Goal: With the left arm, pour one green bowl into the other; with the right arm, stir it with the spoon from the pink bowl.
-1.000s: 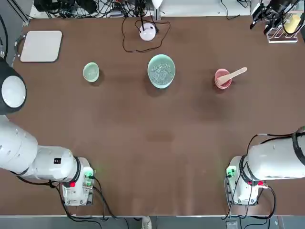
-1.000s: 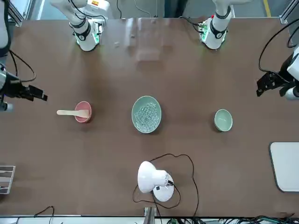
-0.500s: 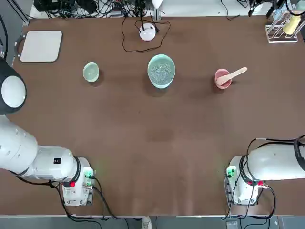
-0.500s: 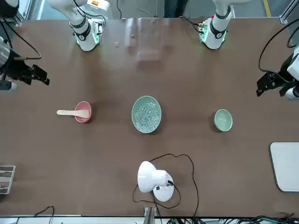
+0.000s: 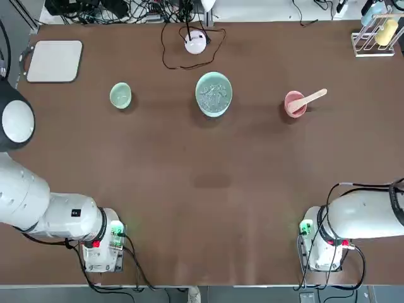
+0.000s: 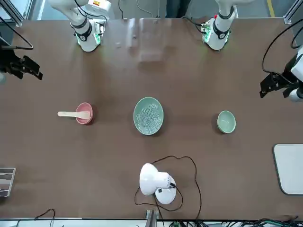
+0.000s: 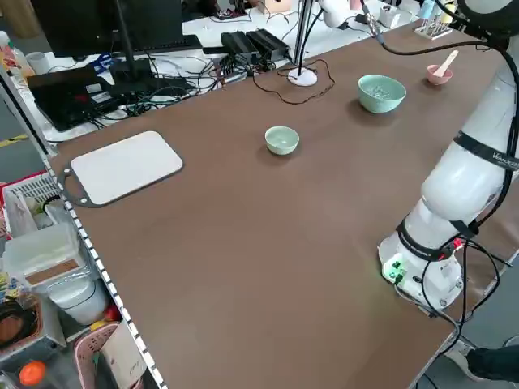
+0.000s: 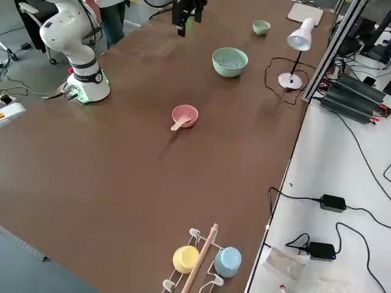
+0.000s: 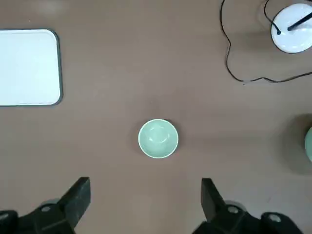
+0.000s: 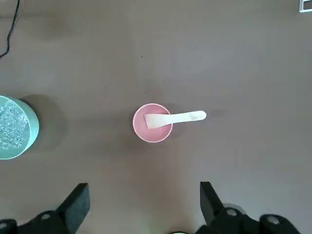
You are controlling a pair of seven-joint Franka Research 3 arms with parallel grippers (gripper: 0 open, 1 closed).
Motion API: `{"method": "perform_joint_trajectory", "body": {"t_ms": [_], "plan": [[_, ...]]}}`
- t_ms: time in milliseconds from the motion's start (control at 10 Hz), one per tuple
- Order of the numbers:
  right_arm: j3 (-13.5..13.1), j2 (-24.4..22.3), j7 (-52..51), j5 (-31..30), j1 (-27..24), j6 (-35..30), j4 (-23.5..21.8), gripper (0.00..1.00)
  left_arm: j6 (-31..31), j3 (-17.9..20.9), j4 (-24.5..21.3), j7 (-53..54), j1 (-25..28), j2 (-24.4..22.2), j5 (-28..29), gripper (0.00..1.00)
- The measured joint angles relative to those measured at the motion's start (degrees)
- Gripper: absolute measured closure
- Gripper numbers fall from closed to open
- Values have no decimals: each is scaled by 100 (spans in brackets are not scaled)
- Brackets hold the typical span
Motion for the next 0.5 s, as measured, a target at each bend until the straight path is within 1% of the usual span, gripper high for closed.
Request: {"method": "perform_joint_trajectory", "body": {"t_ms": [500], "plan": [[12, 41, 0, -3, 6, -30, -18, 0, -7, 1, 1, 6, 14, 0, 0, 0]]}}
